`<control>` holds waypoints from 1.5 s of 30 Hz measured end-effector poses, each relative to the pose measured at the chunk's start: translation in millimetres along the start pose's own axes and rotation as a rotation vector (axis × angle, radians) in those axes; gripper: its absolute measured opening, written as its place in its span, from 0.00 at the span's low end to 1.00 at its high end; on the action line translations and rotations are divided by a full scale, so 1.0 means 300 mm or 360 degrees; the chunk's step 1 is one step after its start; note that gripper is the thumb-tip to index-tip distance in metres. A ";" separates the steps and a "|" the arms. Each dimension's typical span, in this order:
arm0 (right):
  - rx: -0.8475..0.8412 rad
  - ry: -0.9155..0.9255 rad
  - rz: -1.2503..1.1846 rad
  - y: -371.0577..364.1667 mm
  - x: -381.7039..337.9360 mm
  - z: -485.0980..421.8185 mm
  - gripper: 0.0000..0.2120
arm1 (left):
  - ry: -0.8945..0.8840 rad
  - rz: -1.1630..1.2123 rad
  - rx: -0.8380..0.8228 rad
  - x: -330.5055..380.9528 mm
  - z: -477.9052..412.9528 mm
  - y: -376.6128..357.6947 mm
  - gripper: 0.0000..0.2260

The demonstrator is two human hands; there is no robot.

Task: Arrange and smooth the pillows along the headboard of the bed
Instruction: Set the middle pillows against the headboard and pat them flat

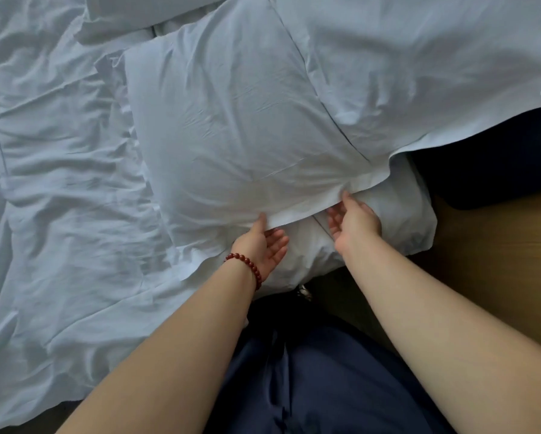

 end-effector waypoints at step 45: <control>-0.0837 0.0962 0.3679 -1.657 -0.846 -0.401 0.14 | -0.1163 -0.1234 -0.0076 1.646 -0.486 -0.244 0.09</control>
Point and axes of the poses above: each hand's wrist, its own z-axis away from the middle knuckle, its own y-axis out of the back of the hand, x = y × z, the point moved 8 cm from there along -z, towards the middle knuckle, and after that the axes turned 5 degrees about -z, right-handed, at the moved point
